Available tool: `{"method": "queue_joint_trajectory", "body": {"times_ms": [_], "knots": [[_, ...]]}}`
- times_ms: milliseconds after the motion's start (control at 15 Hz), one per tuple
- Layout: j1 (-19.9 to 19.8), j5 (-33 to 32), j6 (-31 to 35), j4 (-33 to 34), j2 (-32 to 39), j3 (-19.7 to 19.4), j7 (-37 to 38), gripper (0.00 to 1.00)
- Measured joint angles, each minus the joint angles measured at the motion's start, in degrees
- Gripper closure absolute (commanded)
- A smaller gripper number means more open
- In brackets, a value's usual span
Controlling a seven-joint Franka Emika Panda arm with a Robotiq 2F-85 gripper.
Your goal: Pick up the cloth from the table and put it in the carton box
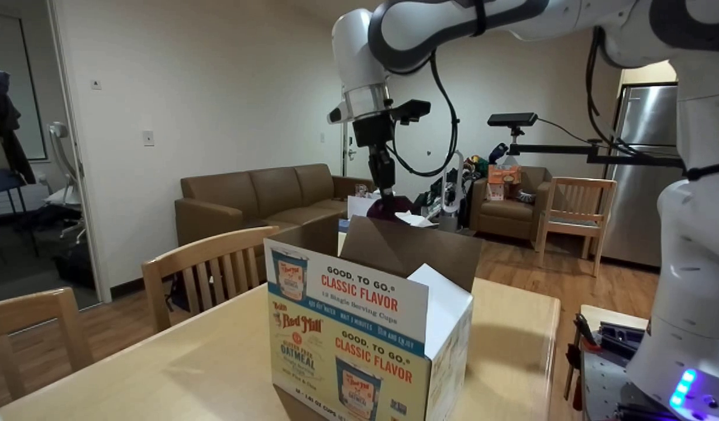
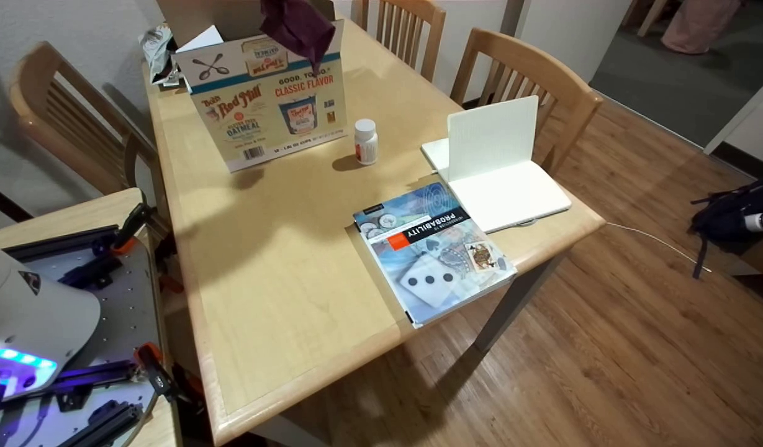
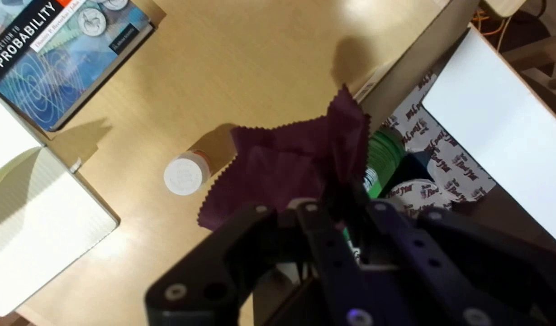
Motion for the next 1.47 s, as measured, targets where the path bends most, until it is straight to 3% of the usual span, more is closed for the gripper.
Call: {"method": "queue_joint_trajectory", "body": {"times_ms": [467,867,1067,1467], "knots": [[4.3,0.2,-5.6,11.5,8.1,2.4,2.0,0.96],[4.9,5.9,-6.5,13.4,13.8,3.7,2.0,0.96],[3.7,7.2,-6.4,10.2,14.7,3.0,1.8,0.96],[-1.5,9.7,-2.2,-3.7,12.9,1.5,-1.7,0.96]]}}
